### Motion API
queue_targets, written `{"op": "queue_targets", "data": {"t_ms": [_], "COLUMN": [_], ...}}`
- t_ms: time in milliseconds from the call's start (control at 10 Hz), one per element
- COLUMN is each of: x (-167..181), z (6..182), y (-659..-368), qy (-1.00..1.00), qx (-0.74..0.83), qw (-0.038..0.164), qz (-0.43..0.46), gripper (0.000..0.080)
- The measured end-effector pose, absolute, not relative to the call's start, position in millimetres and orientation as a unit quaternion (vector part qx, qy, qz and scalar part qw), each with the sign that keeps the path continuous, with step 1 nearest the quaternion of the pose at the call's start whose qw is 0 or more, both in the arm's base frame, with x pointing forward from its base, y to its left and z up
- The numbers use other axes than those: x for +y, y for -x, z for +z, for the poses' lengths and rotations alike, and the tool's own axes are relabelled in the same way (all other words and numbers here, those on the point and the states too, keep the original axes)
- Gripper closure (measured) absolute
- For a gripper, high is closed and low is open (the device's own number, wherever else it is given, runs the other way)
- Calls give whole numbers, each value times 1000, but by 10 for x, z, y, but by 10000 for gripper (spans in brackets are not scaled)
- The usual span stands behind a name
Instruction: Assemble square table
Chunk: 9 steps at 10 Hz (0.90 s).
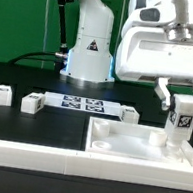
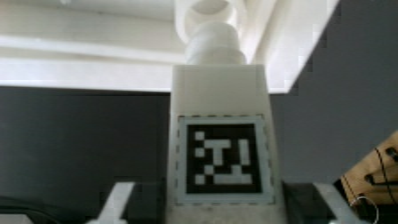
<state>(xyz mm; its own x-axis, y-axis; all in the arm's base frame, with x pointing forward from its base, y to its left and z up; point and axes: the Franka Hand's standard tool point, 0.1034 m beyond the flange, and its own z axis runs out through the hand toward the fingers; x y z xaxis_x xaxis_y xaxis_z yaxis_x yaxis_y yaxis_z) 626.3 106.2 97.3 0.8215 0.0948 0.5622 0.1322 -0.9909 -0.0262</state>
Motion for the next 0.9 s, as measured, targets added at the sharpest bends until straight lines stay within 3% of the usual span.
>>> {"op": "queue_targets", "data": {"t_ms": [900], "x": [1093], "z": [831], "y": [-6194], "qy": [949], "qx": [-67], "qw": [28], "qz": [-305], "gripper": [508]}}
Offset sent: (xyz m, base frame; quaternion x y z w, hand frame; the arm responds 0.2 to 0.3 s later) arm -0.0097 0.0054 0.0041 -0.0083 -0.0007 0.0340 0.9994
